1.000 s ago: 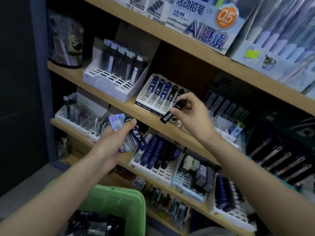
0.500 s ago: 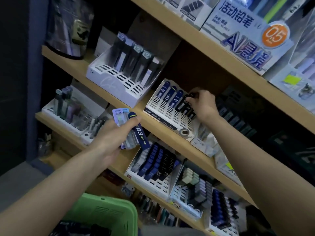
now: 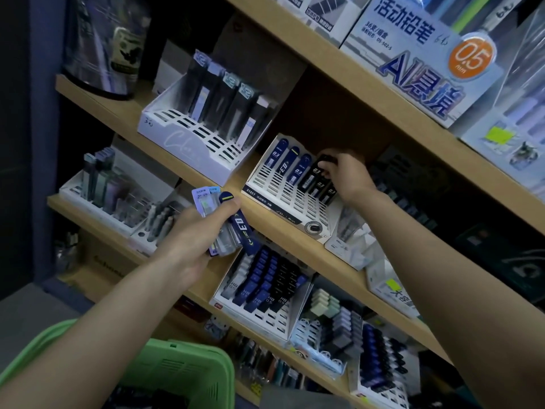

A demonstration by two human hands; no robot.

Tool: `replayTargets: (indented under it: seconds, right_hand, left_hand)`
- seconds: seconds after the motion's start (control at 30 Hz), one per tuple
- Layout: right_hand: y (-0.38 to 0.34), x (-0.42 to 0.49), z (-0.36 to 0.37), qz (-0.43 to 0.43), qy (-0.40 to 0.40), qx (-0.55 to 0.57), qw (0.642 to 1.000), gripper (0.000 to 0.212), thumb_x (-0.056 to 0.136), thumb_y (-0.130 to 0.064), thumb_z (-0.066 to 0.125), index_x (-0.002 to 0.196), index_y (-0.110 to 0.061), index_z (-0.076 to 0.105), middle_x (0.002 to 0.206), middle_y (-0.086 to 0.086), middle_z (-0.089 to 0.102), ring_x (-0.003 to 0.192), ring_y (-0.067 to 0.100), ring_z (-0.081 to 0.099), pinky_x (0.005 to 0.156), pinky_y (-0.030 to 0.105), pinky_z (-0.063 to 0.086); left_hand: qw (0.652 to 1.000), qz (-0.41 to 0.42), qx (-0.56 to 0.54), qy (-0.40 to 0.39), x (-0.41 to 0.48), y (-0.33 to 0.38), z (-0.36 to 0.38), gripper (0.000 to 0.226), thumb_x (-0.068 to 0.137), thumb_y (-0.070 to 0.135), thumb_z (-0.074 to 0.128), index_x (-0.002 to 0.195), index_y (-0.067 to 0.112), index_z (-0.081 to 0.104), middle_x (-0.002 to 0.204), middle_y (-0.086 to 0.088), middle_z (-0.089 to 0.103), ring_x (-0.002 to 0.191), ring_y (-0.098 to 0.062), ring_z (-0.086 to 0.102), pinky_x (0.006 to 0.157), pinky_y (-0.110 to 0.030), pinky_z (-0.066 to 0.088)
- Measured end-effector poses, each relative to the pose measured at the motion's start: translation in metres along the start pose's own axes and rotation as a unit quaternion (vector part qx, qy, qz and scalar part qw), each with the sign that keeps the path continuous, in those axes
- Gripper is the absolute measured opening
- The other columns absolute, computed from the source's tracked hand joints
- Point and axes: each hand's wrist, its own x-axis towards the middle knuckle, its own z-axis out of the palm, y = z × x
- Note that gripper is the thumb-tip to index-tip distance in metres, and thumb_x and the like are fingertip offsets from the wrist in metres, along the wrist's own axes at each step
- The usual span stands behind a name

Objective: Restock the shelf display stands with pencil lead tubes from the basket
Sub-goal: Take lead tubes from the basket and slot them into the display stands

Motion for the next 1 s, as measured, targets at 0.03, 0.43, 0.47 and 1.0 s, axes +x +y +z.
replayTargets:
  seconds: [0.03, 0.43, 0.47, 1.0]
  right_hand:
    - [0.000, 0.001, 0.000, -0.003, 0.000, -0.005, 1.000, 0.030, 0.100, -0.025, 0.044, 0.126, -0.012, 0.055, 0.112, 0.006, 0.064, 0.100, 0.022, 0.061, 0.093, 0.043, 0.049]
    - [0.005, 0.002, 0.000, -0.020, -0.001, 0.055, 0.998, 0.027, 0.099, -0.022, 0.047, 0.118, -0.007, 0.060, 0.103, 0.011, 0.066, 0.091, 0.020, 0.063, 0.089, 0.036, 0.052]
    - [0.005, 0.002, 0.001, -0.024, 0.002, 0.057, 0.998, 0.026, 0.099, -0.021, 0.047, 0.118, -0.007, 0.059, 0.103, 0.011, 0.066, 0.089, 0.018, 0.062, 0.088, 0.034, 0.052]
    - [0.010, -0.004, 0.001, -0.008, -0.021, 0.110, 0.994, 0.027, 0.098, -0.020, 0.049, 0.121, -0.009, 0.058, 0.098, 0.004, 0.064, 0.089, 0.011, 0.060, 0.087, 0.027, 0.051]
  left_hand:
    - [1.000, -0.002, 0.003, -0.002, 0.000, -0.001, -0.001, 0.012, 0.087, 0.026, 0.064, 0.089, 0.015, 0.063, 0.082, -0.004, 0.066, 0.070, -0.018, 0.063, 0.074, -0.035, 0.052]
    - [0.999, -0.033, 0.027, -0.016, 0.004, -0.009, 0.001, 0.022, 0.085, 0.031, 0.067, 0.097, 0.012, 0.066, 0.085, -0.005, 0.069, 0.070, -0.017, 0.064, 0.067, -0.031, 0.052]
    - [0.999, -0.034, 0.030, -0.017, 0.004, -0.009, 0.001, 0.023, 0.085, 0.031, 0.066, 0.097, 0.012, 0.066, 0.086, -0.005, 0.069, 0.070, -0.017, 0.064, 0.066, -0.031, 0.051]
    - [0.998, -0.041, 0.051, -0.015, 0.005, -0.012, -0.001, 0.030, 0.084, 0.033, 0.067, 0.102, 0.010, 0.065, 0.081, -0.005, 0.067, 0.073, -0.020, 0.062, 0.071, -0.034, 0.048]
